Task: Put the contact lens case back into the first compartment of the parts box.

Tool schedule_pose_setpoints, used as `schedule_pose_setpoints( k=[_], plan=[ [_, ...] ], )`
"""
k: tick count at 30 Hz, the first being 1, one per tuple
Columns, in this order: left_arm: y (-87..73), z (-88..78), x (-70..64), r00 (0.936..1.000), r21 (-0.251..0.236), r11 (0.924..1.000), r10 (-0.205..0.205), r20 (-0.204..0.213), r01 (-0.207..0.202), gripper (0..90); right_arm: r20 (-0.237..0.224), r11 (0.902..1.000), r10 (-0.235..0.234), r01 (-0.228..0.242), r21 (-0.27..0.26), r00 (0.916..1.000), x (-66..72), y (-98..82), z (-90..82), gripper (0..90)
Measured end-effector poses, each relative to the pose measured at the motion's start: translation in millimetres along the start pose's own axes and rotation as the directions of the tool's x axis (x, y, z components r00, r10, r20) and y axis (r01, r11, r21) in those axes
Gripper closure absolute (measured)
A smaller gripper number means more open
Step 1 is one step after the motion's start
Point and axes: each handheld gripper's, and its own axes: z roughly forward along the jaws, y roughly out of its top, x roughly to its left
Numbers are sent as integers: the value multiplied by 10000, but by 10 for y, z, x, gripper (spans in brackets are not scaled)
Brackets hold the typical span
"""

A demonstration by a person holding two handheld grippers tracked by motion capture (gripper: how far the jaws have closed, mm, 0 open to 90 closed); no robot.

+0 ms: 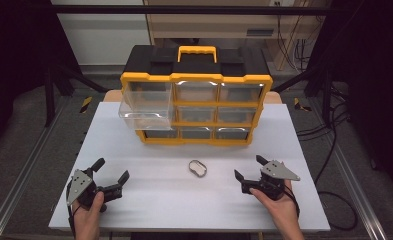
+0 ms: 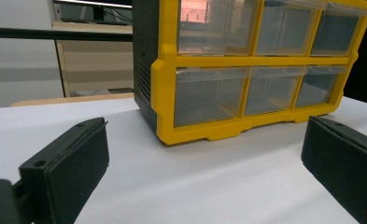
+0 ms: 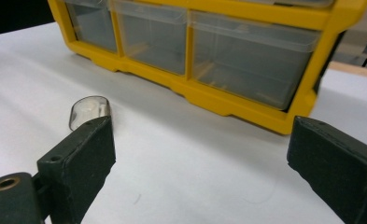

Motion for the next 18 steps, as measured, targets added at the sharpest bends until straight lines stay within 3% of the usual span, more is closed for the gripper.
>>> schedule_pose_setpoints(
  k=[9, 18],
  plan=[
    [2, -6, 24, 9999, -40, 9999, -107, -50, 107, 5, -777, 9914, -24, 126, 1303, 9970, 119, 148, 161, 77],
    [4, -5, 23, 9999, -31, 9999, -103, 5, 103, 5, -1005, 9761, -478, 678, 2066, 9938, 289, 218, 327, 69]
  ],
)
